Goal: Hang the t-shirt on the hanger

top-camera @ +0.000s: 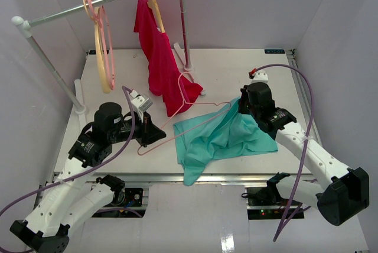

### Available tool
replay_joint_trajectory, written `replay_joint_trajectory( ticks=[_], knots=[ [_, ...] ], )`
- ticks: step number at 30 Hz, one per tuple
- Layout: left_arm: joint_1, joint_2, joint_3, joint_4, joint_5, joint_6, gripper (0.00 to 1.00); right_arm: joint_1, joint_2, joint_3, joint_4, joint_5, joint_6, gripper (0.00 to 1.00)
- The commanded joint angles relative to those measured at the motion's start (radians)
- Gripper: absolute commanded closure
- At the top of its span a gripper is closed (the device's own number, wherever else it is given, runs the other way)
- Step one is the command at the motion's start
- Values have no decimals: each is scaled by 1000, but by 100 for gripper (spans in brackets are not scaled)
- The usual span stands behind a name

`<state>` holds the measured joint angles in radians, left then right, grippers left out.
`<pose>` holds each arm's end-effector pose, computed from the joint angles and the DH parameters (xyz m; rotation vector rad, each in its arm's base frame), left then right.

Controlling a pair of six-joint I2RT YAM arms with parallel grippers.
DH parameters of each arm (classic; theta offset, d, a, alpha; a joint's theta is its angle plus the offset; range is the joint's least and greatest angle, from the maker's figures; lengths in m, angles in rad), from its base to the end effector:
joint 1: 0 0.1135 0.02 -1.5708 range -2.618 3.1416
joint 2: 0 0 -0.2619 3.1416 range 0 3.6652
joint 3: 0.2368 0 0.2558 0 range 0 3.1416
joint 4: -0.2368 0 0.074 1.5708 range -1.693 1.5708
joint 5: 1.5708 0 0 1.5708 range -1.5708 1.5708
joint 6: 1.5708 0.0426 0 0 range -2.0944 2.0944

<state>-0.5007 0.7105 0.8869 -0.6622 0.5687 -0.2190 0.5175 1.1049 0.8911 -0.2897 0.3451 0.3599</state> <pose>0.1231 -0.0935 0.3357 0.6611 2.0271 -1.0202 0.2314 0.1151 0.2983 0.0488 2.0468 0.1898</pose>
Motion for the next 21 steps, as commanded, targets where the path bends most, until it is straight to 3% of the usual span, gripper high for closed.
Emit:
replay_joint_trajectory(
  ticks=[1,21],
  knots=[
    [-1,19,1,71,36,-10,100,-2,-24,54,28,-24,-3,92],
    [-1,23,-3,77,61,-15,100,-7,-43,53,26,-12,-24,92]
  ],
)
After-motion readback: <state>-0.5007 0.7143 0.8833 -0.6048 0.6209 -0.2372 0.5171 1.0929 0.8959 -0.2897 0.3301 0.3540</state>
